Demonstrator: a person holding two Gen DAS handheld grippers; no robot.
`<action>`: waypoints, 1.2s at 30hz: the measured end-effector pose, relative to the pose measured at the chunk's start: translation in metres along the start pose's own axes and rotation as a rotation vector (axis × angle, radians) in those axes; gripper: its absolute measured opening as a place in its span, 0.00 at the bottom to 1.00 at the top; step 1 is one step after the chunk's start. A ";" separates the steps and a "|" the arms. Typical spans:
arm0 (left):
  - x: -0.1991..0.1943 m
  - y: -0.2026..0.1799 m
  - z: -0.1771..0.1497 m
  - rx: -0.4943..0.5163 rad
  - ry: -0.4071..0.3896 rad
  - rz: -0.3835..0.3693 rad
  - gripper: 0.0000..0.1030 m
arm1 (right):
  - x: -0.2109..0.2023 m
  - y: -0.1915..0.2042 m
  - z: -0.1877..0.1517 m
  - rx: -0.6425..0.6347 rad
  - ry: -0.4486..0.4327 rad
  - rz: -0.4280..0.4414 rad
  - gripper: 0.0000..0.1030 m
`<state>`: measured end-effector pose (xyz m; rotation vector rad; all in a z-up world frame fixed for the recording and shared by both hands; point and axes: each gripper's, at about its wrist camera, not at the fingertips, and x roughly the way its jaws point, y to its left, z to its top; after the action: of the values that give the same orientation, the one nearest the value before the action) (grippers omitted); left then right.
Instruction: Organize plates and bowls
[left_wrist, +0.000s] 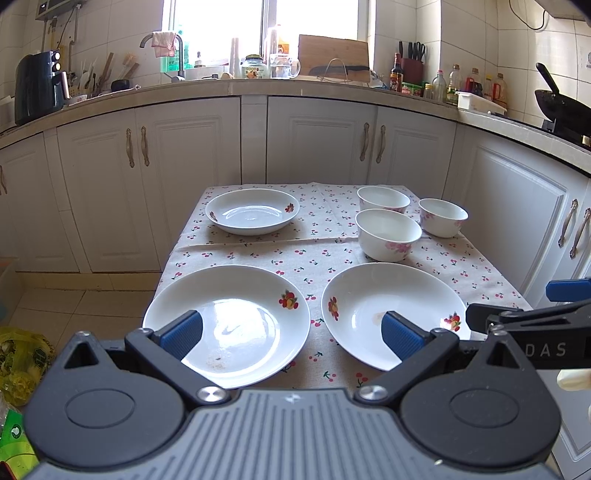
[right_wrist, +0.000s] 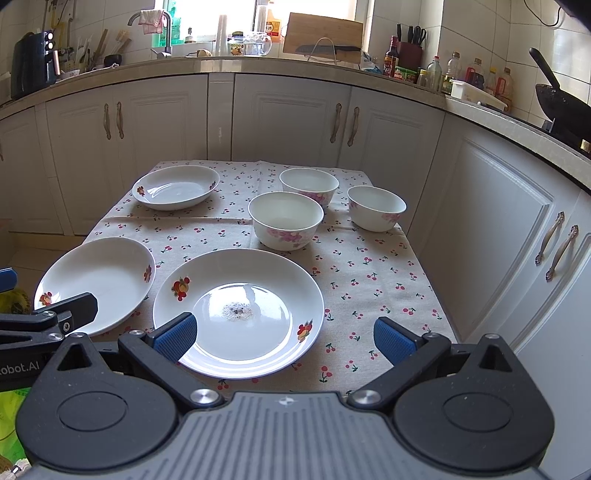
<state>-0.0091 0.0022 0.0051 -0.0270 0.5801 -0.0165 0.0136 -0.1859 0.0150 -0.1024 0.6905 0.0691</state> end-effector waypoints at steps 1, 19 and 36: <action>0.000 0.000 0.000 0.000 0.000 0.000 0.99 | 0.000 0.000 0.000 0.000 0.000 0.000 1.00; 0.003 -0.001 0.000 0.021 -0.001 -0.001 0.99 | 0.002 -0.001 0.002 -0.005 0.000 0.000 1.00; 0.017 0.004 0.004 0.070 -0.003 -0.033 0.99 | 0.016 -0.003 0.018 -0.038 -0.030 0.048 1.00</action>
<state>0.0078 0.0055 -0.0012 0.0318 0.5758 -0.0685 0.0381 -0.1865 0.0187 -0.1207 0.6621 0.1293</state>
